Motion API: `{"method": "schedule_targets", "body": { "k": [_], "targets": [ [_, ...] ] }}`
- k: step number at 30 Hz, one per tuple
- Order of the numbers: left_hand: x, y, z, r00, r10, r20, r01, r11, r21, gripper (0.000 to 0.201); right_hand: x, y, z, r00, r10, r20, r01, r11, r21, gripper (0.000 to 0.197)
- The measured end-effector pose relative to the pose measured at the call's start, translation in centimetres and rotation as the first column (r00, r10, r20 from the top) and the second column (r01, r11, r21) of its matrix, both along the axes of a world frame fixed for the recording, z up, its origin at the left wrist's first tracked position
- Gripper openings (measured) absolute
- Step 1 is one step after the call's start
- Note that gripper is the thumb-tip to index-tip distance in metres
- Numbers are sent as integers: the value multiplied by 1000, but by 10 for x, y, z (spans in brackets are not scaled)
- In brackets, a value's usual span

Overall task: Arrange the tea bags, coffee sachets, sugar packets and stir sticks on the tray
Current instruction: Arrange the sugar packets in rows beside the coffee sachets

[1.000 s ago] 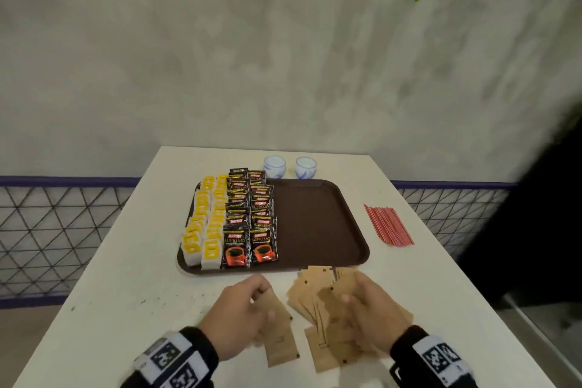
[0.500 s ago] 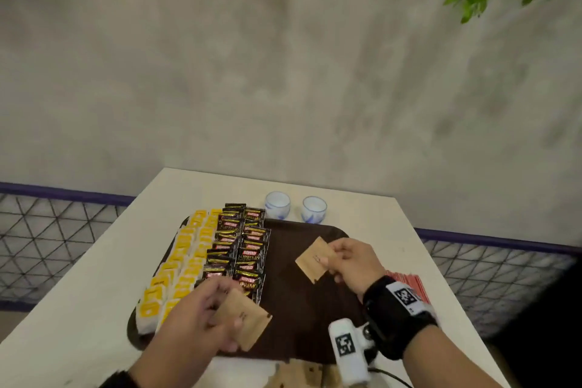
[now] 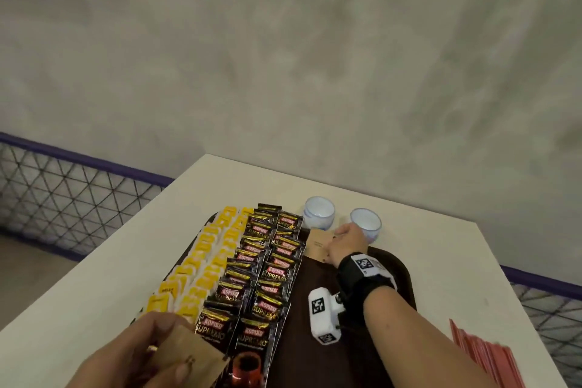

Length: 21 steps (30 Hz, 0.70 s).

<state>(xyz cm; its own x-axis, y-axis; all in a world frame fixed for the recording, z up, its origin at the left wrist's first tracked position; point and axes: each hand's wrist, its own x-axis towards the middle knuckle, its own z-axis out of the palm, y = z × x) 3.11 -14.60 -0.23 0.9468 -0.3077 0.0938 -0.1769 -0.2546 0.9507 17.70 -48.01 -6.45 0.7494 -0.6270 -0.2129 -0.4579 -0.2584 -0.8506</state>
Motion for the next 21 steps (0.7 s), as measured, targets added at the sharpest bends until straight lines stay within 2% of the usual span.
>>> {"method": "schedule_targets", "body": {
  "k": [2, 5, 9, 12, 14, 16, 17, 19, 21],
  "targets": [
    [0, -1, -2, 1000, 8, 6, -8, 1000, 3, 38, 4, 3, 2, 1000, 0, 16, 0, 1000, -17, 35],
    [-4, -1, -4, 997, -24, -69, 24, 1000, 1, 45, -5, 11, 13, 1000, 5, -16, -7, 992, -125, 26],
    [-9, 2, -4, 994, -35, -100, 45, 995, 92, 59, -13, 15, 16, 999, 13, -36, -20, 981, -193, 22],
    [-10, 3, 3, 986, -22, -163, 33, 997, 65, 47, -18, 19, 17, 999, 10, -35, -17, 981, -191, 24],
    [-10, 4, 7, 983, -38, -181, 45, 998, 37, 49, -25, 20, 21, 1000, 18, -10, -20, 982, -187, 26],
    [-8, 2, 10, 982, -47, -182, 46, 999, -8, 38, -36, 22, 29, 998, 47, 31, -41, 980, -192, 29],
    [-6, -1, 10, 981, -55, -187, 49, 998, -36, 31, -44, 24, 35, 996, 74, 54, -62, 979, -196, 28],
    [-1, -8, 7, 976, -67, -206, 54, 996, -71, 35, -69, 31, 51, 978, 189, 83, -173, 970, -171, 21],
    [4, -20, 7, 969, -72, -238, 53, 995, -83, 36, -101, 42, 68, 909, 404, 102, -397, 914, -81, 15]
  ]
}}
